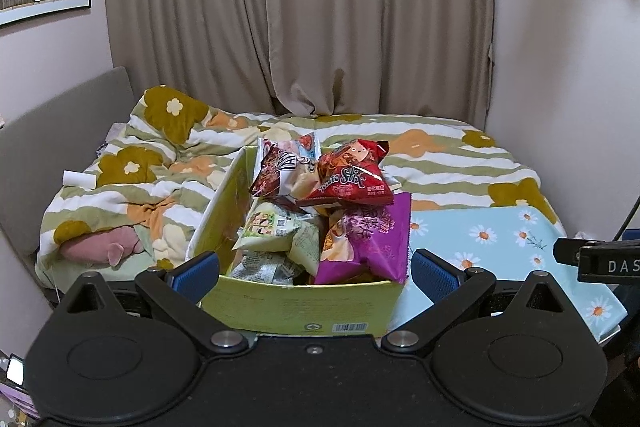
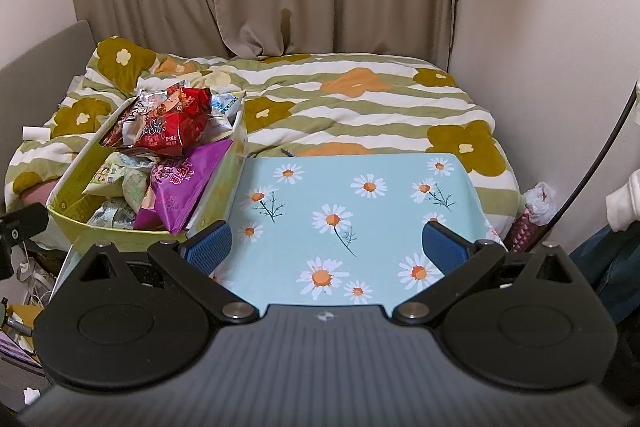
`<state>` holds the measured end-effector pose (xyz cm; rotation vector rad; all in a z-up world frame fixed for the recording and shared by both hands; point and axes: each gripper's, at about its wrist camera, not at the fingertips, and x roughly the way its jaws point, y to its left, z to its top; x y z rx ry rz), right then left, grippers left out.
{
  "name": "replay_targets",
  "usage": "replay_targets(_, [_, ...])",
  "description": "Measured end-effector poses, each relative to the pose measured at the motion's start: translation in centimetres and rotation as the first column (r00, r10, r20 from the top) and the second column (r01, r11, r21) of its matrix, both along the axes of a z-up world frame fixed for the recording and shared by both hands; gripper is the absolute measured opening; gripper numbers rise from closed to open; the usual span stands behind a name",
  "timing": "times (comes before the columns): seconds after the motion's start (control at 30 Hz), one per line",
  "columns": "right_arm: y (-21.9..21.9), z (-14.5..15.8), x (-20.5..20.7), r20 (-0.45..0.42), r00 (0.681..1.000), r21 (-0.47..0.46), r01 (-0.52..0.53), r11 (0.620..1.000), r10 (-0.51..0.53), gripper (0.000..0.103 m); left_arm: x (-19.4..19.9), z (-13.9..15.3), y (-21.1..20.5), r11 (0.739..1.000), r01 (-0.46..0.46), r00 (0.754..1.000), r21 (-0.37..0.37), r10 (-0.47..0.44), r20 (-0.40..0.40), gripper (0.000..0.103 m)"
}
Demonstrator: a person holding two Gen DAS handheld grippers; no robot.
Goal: Organize snacks
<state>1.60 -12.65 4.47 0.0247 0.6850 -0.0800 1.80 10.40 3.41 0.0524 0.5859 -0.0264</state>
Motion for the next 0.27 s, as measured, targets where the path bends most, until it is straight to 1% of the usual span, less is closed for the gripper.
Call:
replay_targets(0.13, [0.01,-0.03,0.10,-0.001,1.000,0.000,-0.001,1.000,0.001,0.103,0.36,-0.06,0.66,1.000,0.002,1.000,-0.021,-0.002,0.001,0.103])
replay_targets(0.27, [0.33,0.00,0.65,-0.004,1.000,0.001,-0.003,1.000,0.003,0.103,0.84,-0.23,0.94,1.000,0.000,1.000,-0.009,0.000,-0.007,0.103])
